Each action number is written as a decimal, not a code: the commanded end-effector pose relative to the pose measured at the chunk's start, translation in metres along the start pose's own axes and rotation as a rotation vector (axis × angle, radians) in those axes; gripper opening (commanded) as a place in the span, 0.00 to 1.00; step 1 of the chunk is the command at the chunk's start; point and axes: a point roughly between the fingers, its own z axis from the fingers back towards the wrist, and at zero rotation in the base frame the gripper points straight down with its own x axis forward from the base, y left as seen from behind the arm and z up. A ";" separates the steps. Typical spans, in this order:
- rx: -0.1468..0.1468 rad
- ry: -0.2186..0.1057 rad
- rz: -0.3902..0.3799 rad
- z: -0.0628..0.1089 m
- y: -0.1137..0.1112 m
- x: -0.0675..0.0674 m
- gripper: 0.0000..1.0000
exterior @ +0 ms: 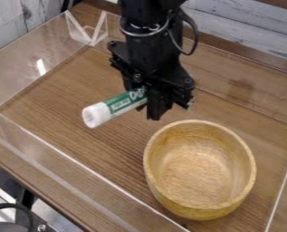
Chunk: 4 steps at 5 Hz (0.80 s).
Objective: Remove the green marker from inside the brown bowl and put it on the table
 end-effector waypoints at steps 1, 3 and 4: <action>0.003 -0.024 0.002 0.002 0.004 0.006 0.00; 0.003 -0.018 0.003 -0.005 0.010 0.010 0.00; -0.004 -0.017 -0.007 -0.007 0.008 0.014 1.00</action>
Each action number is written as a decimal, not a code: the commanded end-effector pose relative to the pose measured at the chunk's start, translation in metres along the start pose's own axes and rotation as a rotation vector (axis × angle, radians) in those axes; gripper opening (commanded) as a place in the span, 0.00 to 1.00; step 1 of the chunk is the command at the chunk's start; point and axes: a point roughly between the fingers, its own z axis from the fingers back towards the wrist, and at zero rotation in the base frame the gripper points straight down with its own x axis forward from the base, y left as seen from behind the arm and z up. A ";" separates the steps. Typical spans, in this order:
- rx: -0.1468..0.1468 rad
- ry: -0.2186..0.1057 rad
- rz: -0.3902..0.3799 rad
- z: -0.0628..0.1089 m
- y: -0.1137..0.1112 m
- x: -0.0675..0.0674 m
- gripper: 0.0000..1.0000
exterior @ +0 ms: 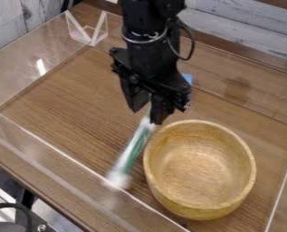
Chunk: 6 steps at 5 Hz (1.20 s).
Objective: Remove the green marker from inside the brown bowl and put it on the table
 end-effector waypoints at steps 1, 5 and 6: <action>0.008 -0.043 0.006 0.006 0.004 0.013 0.00; 0.025 -0.042 0.027 -0.011 0.019 0.019 0.00; 0.028 -0.040 0.029 -0.016 0.021 0.019 0.00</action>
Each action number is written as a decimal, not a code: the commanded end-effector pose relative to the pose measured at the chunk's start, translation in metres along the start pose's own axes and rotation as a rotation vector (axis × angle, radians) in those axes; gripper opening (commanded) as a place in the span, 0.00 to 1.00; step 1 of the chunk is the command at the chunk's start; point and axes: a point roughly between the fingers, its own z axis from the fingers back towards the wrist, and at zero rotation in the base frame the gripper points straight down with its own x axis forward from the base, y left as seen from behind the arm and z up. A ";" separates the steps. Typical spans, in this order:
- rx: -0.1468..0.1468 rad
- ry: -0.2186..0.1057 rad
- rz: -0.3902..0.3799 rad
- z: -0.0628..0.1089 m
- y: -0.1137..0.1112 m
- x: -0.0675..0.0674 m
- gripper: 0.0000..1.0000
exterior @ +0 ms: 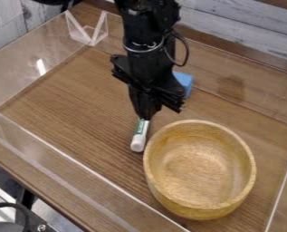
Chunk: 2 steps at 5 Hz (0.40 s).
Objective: Remove the green marker from inside the brown bowl and put it on the table
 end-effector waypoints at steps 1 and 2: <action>0.011 -0.039 0.000 0.004 0.006 0.009 0.00; 0.014 -0.038 0.000 0.000 0.009 0.008 0.00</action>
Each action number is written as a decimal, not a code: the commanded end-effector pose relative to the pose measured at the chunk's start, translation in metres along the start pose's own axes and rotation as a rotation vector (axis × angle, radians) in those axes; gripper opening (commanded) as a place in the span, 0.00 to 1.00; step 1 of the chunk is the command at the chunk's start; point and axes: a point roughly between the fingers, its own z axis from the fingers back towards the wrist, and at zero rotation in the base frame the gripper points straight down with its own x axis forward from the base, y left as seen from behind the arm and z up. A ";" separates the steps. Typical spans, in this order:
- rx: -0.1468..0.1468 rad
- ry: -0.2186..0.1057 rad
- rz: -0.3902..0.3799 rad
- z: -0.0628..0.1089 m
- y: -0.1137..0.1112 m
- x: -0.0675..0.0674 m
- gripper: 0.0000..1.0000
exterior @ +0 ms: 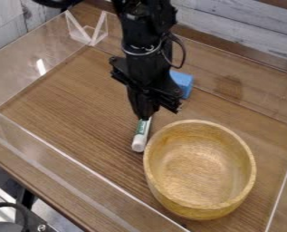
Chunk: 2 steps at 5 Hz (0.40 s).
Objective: Remove the green marker from inside the brown bowl and put it on the table
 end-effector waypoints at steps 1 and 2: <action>0.014 -0.034 -0.003 0.004 0.007 0.006 0.00; 0.019 -0.033 -0.002 0.000 0.011 0.006 0.00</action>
